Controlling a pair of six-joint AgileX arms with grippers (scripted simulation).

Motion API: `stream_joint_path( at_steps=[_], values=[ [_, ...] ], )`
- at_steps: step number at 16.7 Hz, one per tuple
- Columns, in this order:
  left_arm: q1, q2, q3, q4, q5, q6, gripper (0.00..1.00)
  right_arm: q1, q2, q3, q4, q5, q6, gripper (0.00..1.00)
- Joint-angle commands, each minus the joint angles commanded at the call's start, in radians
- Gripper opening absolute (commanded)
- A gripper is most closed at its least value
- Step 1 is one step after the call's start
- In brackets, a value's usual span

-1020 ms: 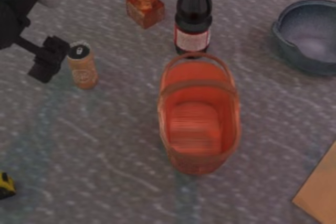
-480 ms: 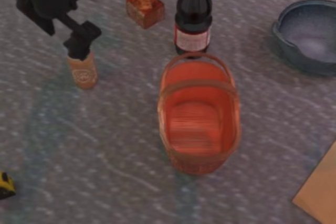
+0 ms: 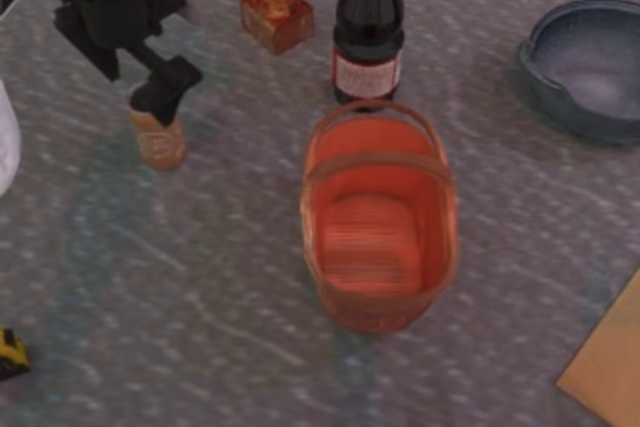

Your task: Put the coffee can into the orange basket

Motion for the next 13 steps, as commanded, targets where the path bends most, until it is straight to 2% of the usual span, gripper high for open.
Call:
stream_joint_path(
  at_steps=[5,10,13],
  values=[
    [0.001,-0.003,-0.020,0.019,0.000,0.000,1.00,0.000,0.000,0.000,0.000,0.000,0.000,1.00],
    [0.001,-0.006,-0.185,0.180,0.000,0.001,1.00,0.000,0.000,0.000,0.000,0.000,0.000,1.00],
    [0.001,-0.004,-0.206,0.201,0.000,0.001,1.00,0.000,0.000,0.000,0.000,0.000,0.000,1.00]
  ],
)
